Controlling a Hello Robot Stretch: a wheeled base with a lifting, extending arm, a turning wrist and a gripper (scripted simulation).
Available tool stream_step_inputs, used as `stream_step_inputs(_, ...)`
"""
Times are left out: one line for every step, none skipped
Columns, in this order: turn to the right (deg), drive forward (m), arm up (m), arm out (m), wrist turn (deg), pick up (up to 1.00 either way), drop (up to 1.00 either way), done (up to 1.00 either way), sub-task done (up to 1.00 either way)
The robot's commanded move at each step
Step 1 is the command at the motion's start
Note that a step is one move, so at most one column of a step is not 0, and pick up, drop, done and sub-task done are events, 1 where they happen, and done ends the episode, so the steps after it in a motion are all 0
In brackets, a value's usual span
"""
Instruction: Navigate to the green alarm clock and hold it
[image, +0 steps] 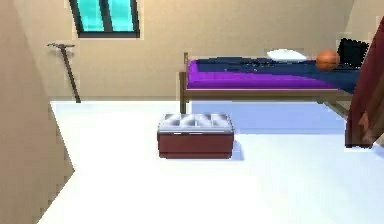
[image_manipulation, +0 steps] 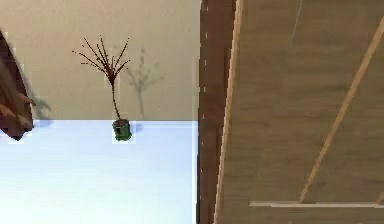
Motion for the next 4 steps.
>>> stream_step_inputs(-45.0, 0.00, 0.00, 0.00, 0.0, 0.00, 0.00, 0.00, 0.00)
stream_step_inputs(-42.0, 0.00, 0.00, 0.00, 0.0, 0.00, 0.00, 0.00, 0.00)
stream_step_inputs(0.0, 0.15, 0.00, 0.00, 0.0, 0.00, 0.00, 0.00, 0.00)
stream_step_inputs(45.0, 0.00, 0.00, 0.00, 0.0, 0.00, 0.00, 0.00, 0.00)
